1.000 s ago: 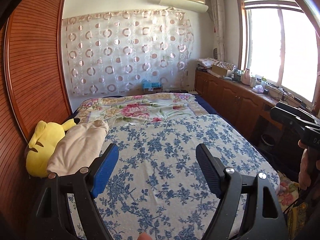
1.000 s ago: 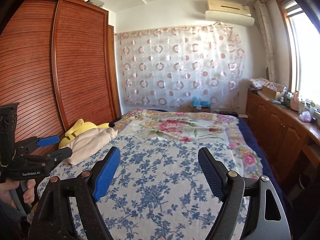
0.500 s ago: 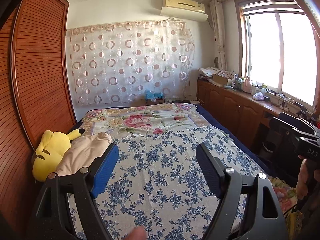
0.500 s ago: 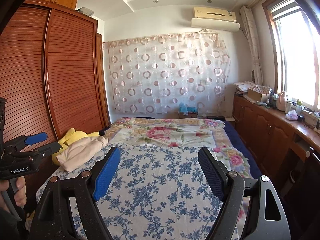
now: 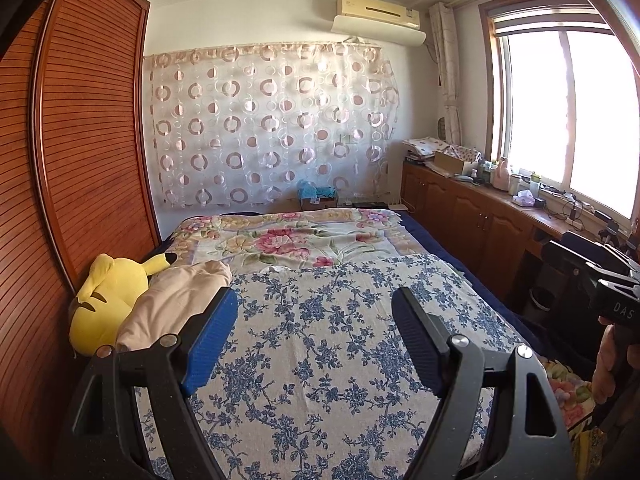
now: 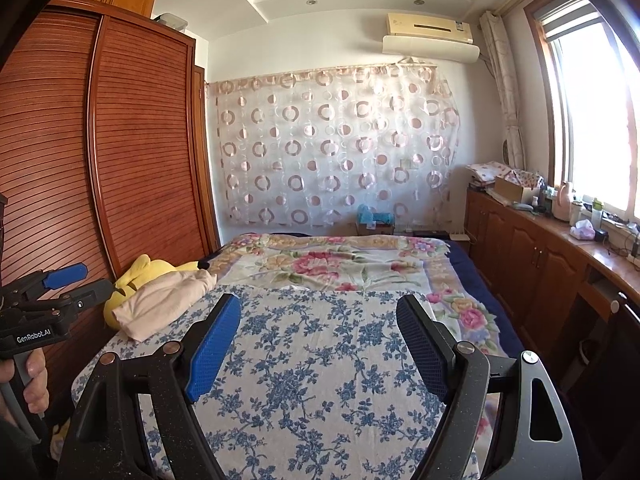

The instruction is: Fold small clothes

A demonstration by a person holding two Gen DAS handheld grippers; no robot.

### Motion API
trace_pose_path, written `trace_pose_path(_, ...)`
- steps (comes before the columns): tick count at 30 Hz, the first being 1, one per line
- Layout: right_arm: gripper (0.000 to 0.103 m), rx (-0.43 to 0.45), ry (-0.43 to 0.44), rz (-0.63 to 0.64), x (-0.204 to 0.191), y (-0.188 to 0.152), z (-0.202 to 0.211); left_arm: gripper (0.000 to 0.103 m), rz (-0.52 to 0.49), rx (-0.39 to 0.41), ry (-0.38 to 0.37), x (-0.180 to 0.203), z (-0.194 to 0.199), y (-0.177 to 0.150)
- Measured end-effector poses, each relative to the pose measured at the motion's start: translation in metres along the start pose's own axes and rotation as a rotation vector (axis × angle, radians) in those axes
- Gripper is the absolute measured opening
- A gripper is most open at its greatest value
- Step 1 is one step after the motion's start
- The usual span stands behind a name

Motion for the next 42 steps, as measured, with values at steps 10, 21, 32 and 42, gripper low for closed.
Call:
trace_pose_path(10, 0.082, -0.003, 0.004, 0.011, 0.005, 0.0, -0.003, 0.08, 0.016, -0.002, 0.015, -0.002, 0.001, -0.006)
trace_pose_path(21, 0.082, -0.005, 0.009, 0.012, 0.01, 0.001, -0.003, 0.08, 0.015, -0.002, 0.013, -0.003, 0.001, -0.006)
trace_pose_path(32, 0.082, -0.005, 0.01, 0.013, 0.012, 0.001, -0.004, 0.08, 0.015, 0.0, 0.014, -0.003, 0.001, -0.006)
trace_pose_path(42, 0.082, -0.004, 0.011, 0.014, 0.016, 0.002, -0.006, 0.08, 0.013, 0.0, 0.016, -0.003, 0.001, -0.007)
Point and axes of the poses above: each gripper's, at about its wrist camera, not at the fingertips, and z roughly against the way its jaws point, x to its right, y to its top, the point moved 1 cm from there along -z, roughly the way its jaws point, and after that the axes turned 13 degrees about -z, right-handed, at the moved point
